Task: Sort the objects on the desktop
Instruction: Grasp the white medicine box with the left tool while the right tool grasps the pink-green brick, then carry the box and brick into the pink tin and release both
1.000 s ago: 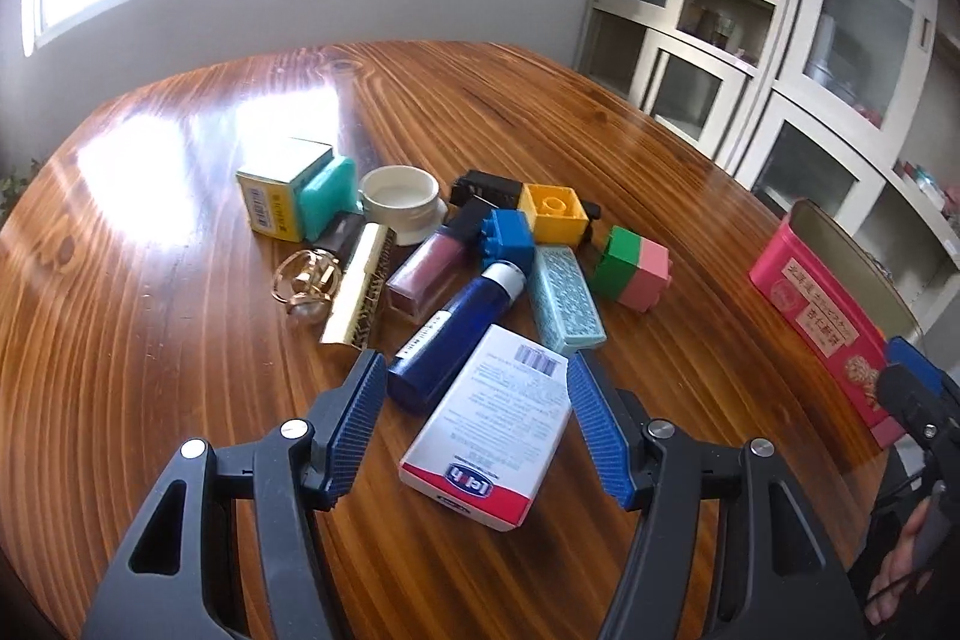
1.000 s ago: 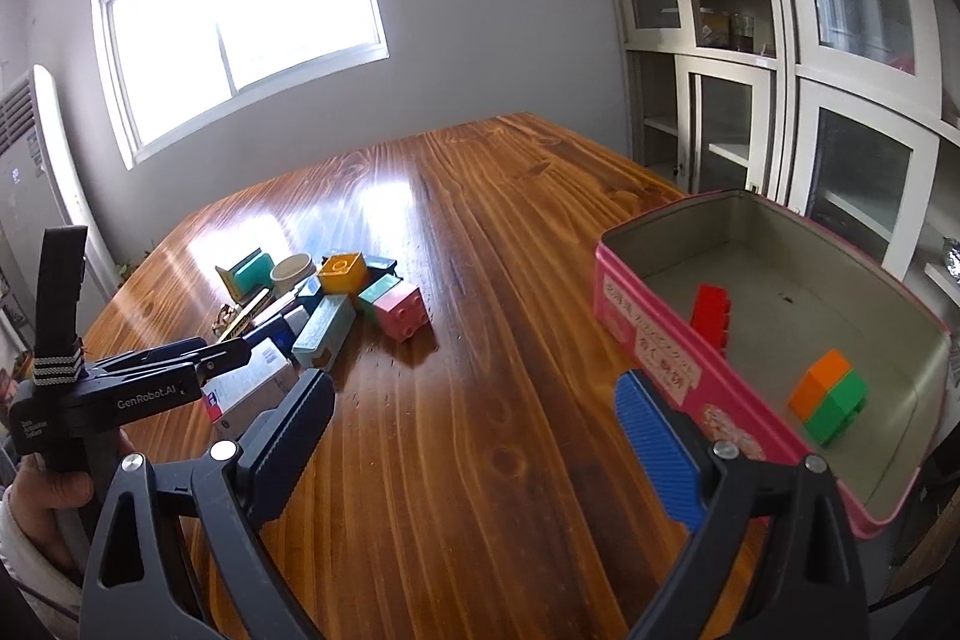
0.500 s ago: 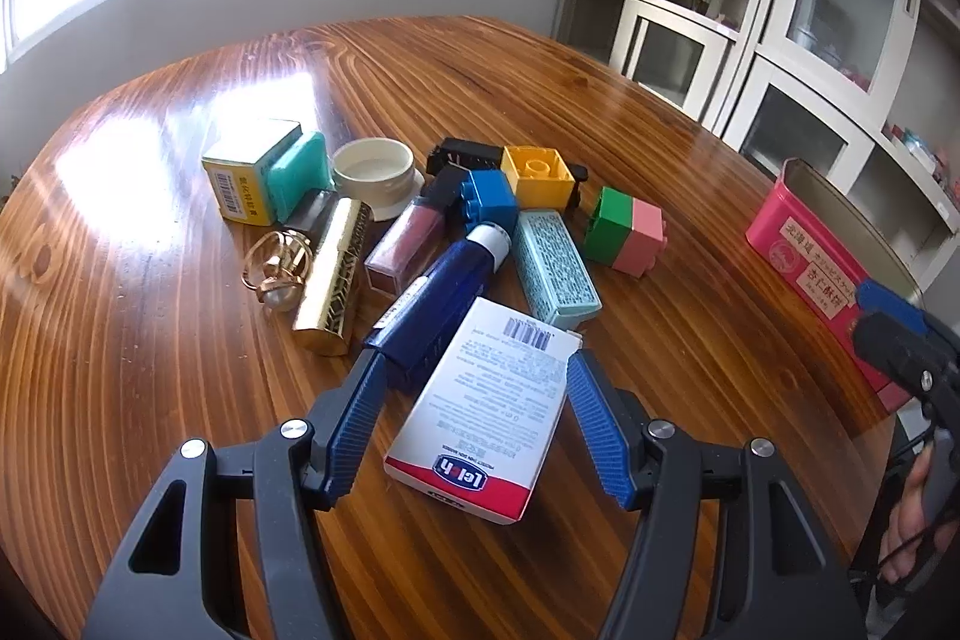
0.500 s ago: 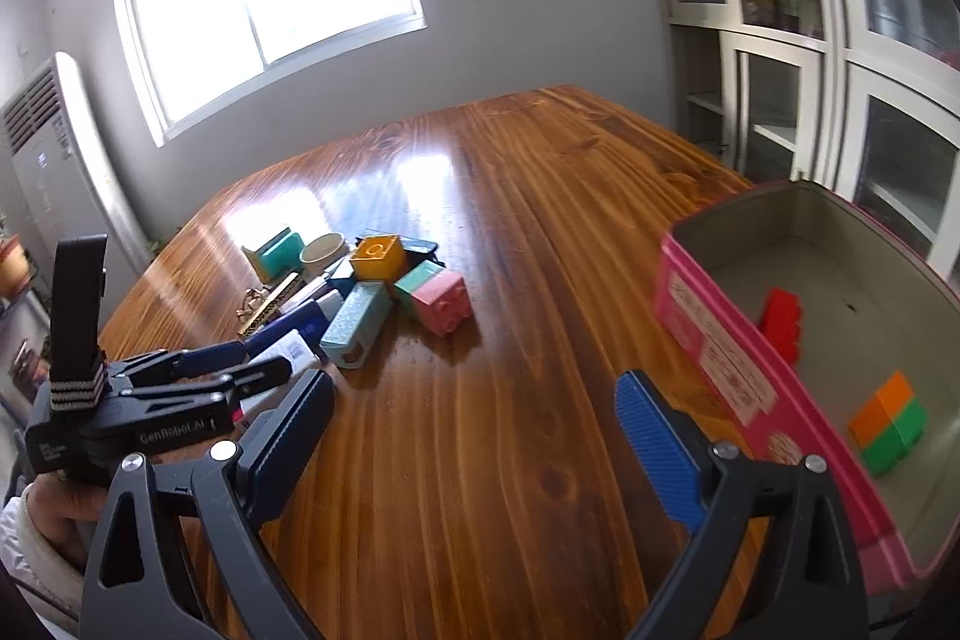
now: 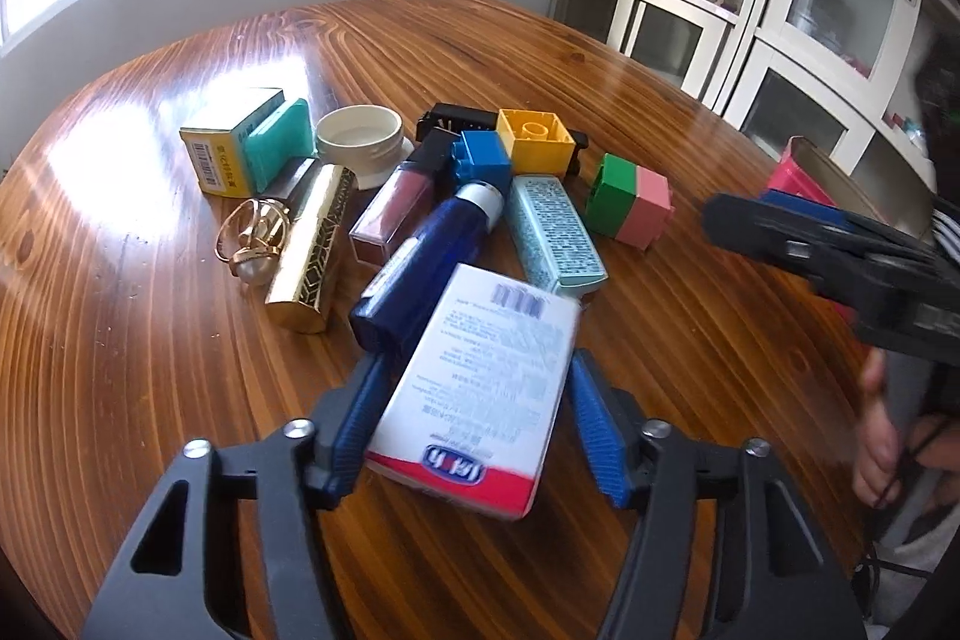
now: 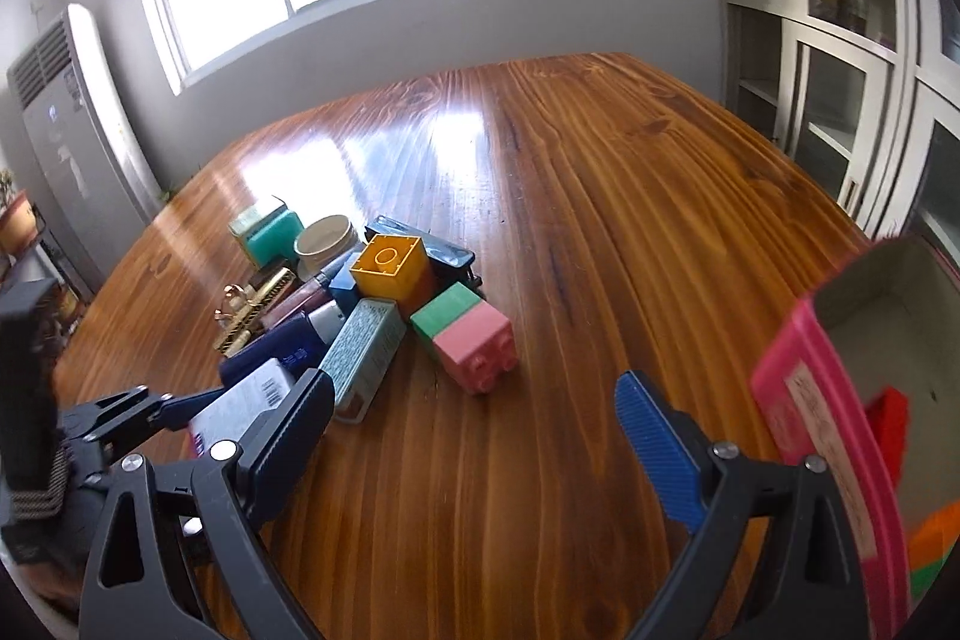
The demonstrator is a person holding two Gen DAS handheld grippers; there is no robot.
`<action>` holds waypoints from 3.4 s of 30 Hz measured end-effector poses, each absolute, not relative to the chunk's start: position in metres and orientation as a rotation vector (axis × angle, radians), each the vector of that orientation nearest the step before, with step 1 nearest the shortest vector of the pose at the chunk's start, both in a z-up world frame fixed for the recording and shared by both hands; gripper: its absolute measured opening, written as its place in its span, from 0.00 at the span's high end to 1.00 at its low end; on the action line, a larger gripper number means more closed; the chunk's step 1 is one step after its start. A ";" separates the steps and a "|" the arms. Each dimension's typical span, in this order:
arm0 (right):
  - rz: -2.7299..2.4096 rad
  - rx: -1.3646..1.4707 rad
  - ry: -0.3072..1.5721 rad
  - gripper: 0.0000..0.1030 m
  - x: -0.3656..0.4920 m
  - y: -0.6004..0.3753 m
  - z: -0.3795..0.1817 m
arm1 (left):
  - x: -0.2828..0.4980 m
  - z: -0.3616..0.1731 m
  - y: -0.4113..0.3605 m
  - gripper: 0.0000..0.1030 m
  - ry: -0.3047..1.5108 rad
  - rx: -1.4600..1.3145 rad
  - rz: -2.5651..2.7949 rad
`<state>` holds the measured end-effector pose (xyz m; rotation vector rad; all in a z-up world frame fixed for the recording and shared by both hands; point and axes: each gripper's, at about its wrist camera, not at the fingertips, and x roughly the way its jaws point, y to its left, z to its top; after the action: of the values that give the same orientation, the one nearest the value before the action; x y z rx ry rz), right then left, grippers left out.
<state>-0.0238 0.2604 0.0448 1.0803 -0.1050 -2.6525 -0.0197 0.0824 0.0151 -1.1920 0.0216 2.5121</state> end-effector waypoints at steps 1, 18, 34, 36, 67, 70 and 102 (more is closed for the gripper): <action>-2.653 1.094 -0.098 0.06 -0.028 0.259 0.042 | -0.020 0.015 0.082 0.47 0.017 -1.190 2.507; -2.592 1.233 -0.032 0.59 -0.074 0.240 0.017 | -0.012 0.029 0.080 0.52 0.007 -1.099 2.521; -2.724 1.005 -0.169 0.61 0.001 0.274 0.066 | -0.008 0.039 0.081 0.52 -0.031 -1.044 2.551; -2.753 0.973 -0.185 0.61 0.013 0.282 0.073 | -0.006 0.044 0.085 0.52 -0.031 -1.027 2.553; -3.252 0.715 -0.614 0.61 0.143 0.508 0.095 | 0.031 0.105 0.305 0.52 0.243 -0.800 2.288; -3.258 0.723 -0.617 0.61 0.143 0.515 0.093 | 0.027 0.106 0.320 0.52 0.249 -0.792 2.276; -3.252 0.777 -0.718 0.30 0.125 0.553 0.076 | -0.014 0.088 0.406 0.31 0.225 -0.869 2.206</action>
<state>0.1252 0.5525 0.0761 0.7767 -0.7178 -3.2519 -0.0145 0.4058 0.0881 -0.8694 0.2254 2.2061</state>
